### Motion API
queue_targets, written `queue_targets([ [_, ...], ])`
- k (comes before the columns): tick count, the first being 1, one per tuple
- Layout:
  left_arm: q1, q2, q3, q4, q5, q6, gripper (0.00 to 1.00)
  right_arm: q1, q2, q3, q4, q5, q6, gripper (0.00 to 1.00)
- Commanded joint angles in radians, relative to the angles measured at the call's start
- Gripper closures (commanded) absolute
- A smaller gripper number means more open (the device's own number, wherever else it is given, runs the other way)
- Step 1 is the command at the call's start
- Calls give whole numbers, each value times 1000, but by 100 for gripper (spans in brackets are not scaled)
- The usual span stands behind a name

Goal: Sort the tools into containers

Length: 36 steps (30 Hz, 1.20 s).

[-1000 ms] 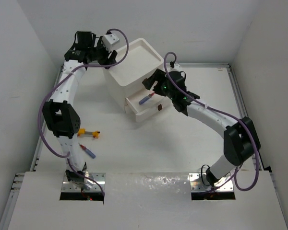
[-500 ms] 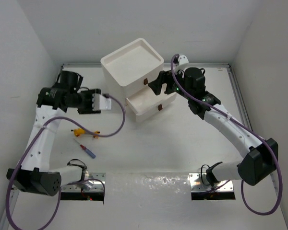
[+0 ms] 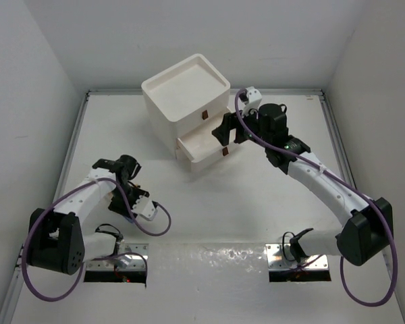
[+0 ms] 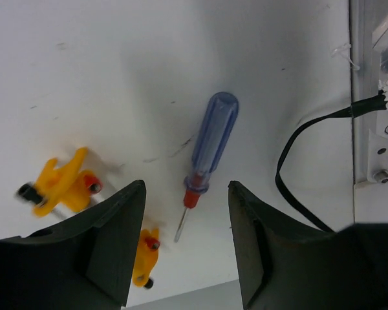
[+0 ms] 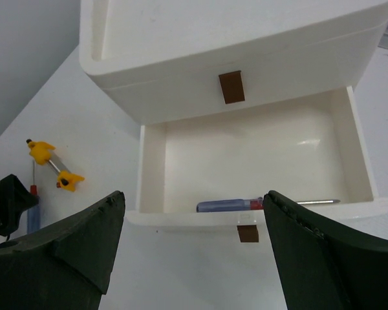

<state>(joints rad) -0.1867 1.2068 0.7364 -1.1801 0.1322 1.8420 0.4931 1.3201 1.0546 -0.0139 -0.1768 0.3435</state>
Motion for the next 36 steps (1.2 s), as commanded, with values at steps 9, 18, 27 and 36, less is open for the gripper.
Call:
queue_targets([
  [9,-13,65,-260,413,-155,-18,50,-5,-7,-33,19,46,9,14],
  [18,-14,177,-273,435,-98,-136,81,-4,4,-34,-6,53,12,15],
  [27,-23,140,-105,303,110,-282,100,-5,25,-8,-32,62,9,15],
  [36,-36,200,286,80,562,-630,100,-16,39,50,-124,89,49,16],
])
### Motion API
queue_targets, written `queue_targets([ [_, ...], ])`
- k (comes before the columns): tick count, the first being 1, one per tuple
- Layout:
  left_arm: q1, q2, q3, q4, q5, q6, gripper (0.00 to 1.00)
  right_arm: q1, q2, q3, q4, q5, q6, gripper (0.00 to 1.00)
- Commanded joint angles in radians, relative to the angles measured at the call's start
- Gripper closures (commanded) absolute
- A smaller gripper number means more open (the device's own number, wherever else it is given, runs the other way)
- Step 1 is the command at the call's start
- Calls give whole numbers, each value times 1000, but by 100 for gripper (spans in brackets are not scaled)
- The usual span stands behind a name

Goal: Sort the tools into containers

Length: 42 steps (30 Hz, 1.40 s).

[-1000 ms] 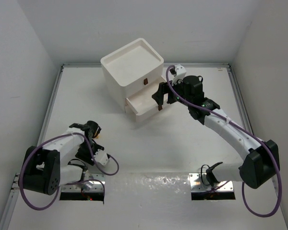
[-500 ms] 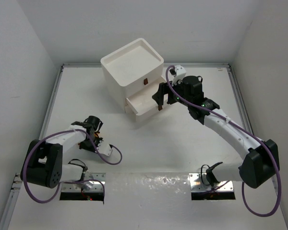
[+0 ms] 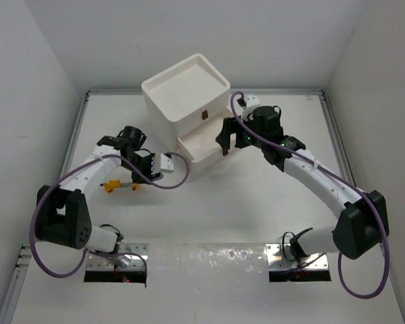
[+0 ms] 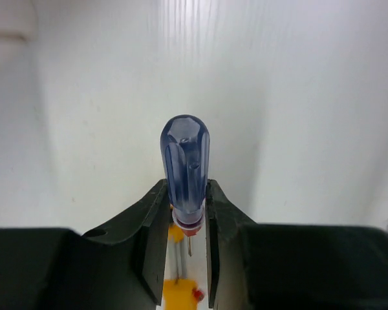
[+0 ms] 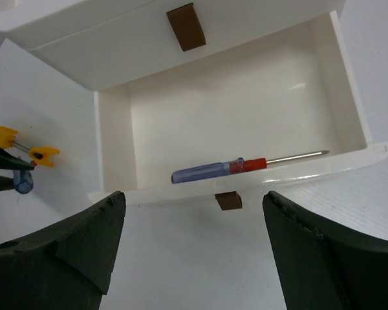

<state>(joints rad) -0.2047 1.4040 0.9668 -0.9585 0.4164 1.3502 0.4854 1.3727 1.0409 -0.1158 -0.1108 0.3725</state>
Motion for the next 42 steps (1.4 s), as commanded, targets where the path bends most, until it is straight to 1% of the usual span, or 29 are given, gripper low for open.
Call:
queue_targets([
  [1,-21,0,67,-146,307,-163,100,-8,-18,67,-28,32,19,16],
  [2,-24,-2,102,-138,333,-234,100,-8,-24,68,-36,42,17,16],
  [3,-27,-2,127,-134,385,-275,100,-11,-27,74,-51,51,17,16],
  [4,-36,1,156,-108,410,-375,100,-16,-34,79,-61,69,22,16],
  [5,-39,4,223,-88,432,-432,100,-22,-34,93,-86,80,26,16],
  [7,-50,22,301,-33,487,-563,100,-34,-35,108,-117,111,46,16],
  [8,-53,30,381,33,502,-701,100,-53,-37,117,-145,132,69,17],
  [10,-64,52,450,129,533,-820,100,-73,-44,113,-163,167,92,18],
  [11,-71,56,508,168,532,-927,100,-93,-59,105,-165,177,112,18],
  [12,-85,64,527,220,515,-988,100,-100,-70,87,-166,187,120,18],
  [13,-91,66,541,345,500,-1047,100,-105,-78,76,-165,215,126,18],
  [14,-94,69,547,421,483,-1183,100,-114,-87,68,-166,227,131,18],
  [16,-108,98,556,608,421,-1293,100,-119,-109,48,-159,238,129,18],
  [17,-128,114,588,639,370,-1328,100,-120,-115,44,-153,241,129,18],
  [18,-146,139,617,652,339,-1329,100,-119,-118,44,-153,240,126,18],
  [19,-162,195,648,640,309,-1323,100,-119,-118,44,-153,237,123,18],
  [20,-183,228,727,623,289,-1297,100,-120,-118,44,-154,234,120,18],
  [21,-220,300,774,600,239,-1284,100,-120,-115,44,-163,238,118,18],
  [23,-254,367,872,544,188,-1245,100,-119,-115,44,-183,246,115,18],
  [24,-274,412,883,541,145,-1231,100,-119,-118,42,-189,256,117,18],
  [29,-320,466,868,477,-10,-1084,100,-119,-158,8,-196,275,106,18],
  [33,-357,481,842,457,-154,-1051,99,-119,-176,5,-202,298,91,18],
  [34,-363,484,837,452,-178,-1027,96,-120,-176,8,-200,296,89,17],
  [36,-387,492,826,443,-252,-999,82,-119,-172,15,-199,290,86,17],
  [37,-394,495,826,431,-261,-982,73,-119,-167,16,-197,284,83,17],
  [38,-397,497,837,423,-266,-984,58,-119,-161,18,-196,269,80,17],
  [40,-398,495,871,402,-245,-993,47,-119,-158,18,-191,251,66,15],
  [41,-397,494,886,399,-237,-996,39,-119,-156,10,-183,223,60,15],
  [42,-397,492,903,396,-232,-1002,37,-119,-159,2,-174,205,56,14],
])
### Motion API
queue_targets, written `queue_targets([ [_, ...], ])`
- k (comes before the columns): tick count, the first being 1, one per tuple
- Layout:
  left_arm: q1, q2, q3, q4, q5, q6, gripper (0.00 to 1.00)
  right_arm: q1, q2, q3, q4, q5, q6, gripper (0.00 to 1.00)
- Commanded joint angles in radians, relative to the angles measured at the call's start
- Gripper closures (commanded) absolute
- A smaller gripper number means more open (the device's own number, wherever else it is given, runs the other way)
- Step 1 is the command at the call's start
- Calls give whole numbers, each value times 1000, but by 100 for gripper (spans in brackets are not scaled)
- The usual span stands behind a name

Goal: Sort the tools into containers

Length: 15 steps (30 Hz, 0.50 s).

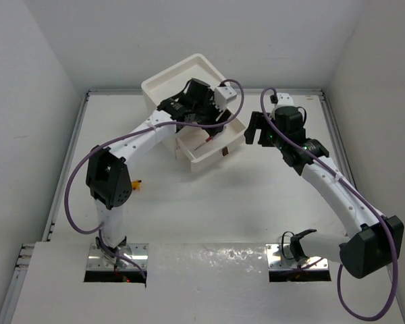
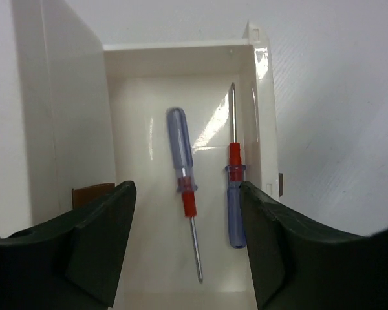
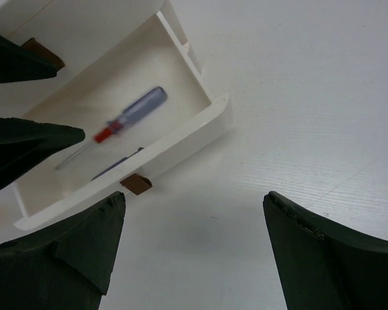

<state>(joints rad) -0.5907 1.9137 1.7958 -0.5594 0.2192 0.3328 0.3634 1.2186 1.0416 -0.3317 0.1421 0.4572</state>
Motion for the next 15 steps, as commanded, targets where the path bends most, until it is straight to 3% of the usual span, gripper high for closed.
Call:
queue_targets([
  [1,-11,-19,112,-17,-27,15,35,3,-7,-14,66,-86,-37,13],
  [6,-9,-24,287,-85,-66,-8,35,2,1,-58,161,-289,-110,17],
  [7,-9,-25,316,-91,-89,-9,35,3,7,-75,184,-315,-117,21],
  [8,-8,-27,341,-96,-145,-11,35,2,16,-83,197,-338,-126,32],
  [10,-1,-31,402,-97,-207,2,31,2,50,-103,244,-400,-140,38],
  [13,63,-45,413,-54,-345,15,20,3,117,-123,305,-446,-158,35],
  [15,119,-36,413,-45,-350,-12,19,3,150,-133,325,-452,-167,31],
])
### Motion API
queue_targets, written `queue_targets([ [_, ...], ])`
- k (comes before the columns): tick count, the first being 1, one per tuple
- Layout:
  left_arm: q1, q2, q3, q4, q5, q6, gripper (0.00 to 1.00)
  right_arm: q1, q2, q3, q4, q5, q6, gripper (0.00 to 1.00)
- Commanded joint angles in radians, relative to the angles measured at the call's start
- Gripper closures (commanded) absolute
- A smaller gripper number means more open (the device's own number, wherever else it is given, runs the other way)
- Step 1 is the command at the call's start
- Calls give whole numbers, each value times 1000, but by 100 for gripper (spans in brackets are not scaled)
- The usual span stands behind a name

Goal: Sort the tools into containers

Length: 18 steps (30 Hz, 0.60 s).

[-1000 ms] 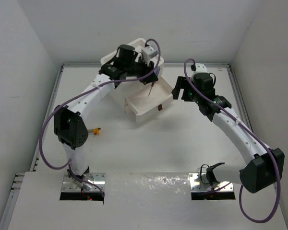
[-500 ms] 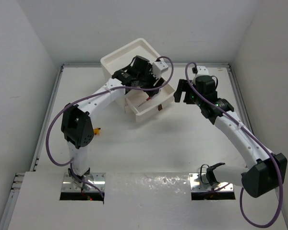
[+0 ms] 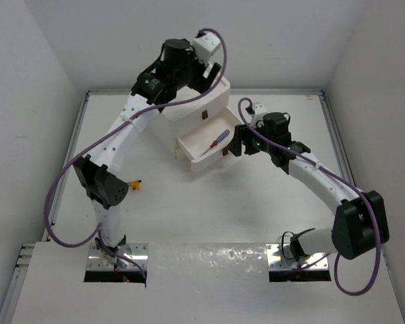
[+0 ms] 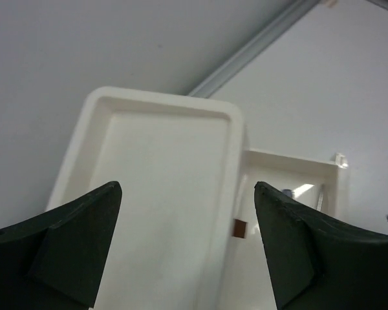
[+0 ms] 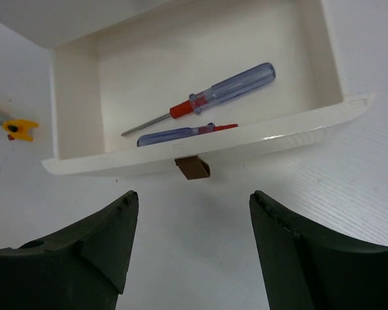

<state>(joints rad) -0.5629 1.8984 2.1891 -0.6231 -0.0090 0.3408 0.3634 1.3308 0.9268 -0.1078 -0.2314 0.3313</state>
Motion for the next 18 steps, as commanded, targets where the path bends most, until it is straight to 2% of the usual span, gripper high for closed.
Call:
queue_targets([
  [1,122,-10,27,14,-117,-37,19,6,66,-20,123,-78,-47,30],
  [2,182,14,32,2,-109,-54,19,6,79,-20,131,-80,-63,29],
  [4,221,62,50,-18,-121,-37,19,22,100,-10,122,-72,-89,26],
  [9,227,125,3,25,-181,70,18,95,134,17,63,1,-198,22],
  [15,259,208,-5,82,-272,138,22,111,205,43,43,78,-206,28],
  [18,274,218,-66,140,-301,170,31,112,254,72,43,104,-190,34],
])
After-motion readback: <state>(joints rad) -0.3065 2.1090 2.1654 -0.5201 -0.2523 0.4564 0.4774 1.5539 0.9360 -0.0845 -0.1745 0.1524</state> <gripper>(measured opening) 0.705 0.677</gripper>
